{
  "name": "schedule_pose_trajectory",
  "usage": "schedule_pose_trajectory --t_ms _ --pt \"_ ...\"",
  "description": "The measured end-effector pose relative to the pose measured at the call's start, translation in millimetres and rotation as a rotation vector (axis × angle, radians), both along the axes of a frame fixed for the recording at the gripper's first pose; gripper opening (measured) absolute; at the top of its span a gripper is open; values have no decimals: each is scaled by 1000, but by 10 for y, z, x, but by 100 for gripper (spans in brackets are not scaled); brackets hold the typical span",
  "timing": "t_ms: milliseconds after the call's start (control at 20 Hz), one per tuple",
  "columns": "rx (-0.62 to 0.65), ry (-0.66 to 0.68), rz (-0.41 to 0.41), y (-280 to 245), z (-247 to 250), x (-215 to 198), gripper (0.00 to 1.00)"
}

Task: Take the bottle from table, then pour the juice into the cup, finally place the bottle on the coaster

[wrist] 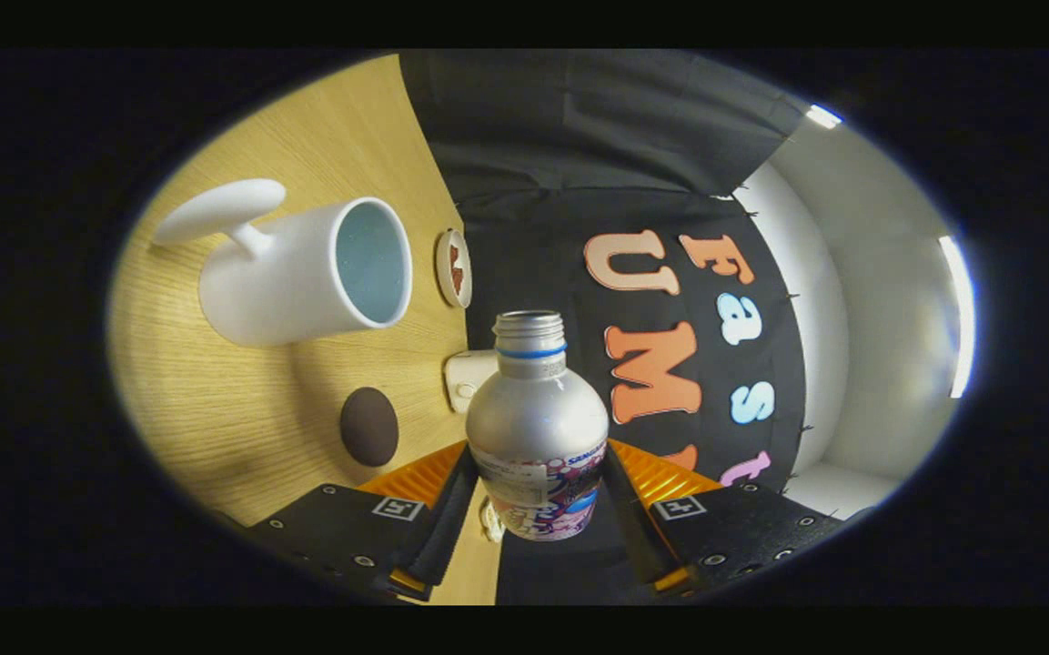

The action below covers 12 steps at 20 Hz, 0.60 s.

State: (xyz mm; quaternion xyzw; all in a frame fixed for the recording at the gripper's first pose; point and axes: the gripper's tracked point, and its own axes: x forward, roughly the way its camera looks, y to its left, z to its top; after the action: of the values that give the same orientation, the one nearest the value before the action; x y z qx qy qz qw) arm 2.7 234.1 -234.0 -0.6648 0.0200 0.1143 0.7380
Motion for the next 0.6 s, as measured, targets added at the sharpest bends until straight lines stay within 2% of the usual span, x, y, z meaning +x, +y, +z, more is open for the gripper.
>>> schedule_pose_trajectory --t_ms 600 --pt "-145 -57 62 100 -37 9 76"
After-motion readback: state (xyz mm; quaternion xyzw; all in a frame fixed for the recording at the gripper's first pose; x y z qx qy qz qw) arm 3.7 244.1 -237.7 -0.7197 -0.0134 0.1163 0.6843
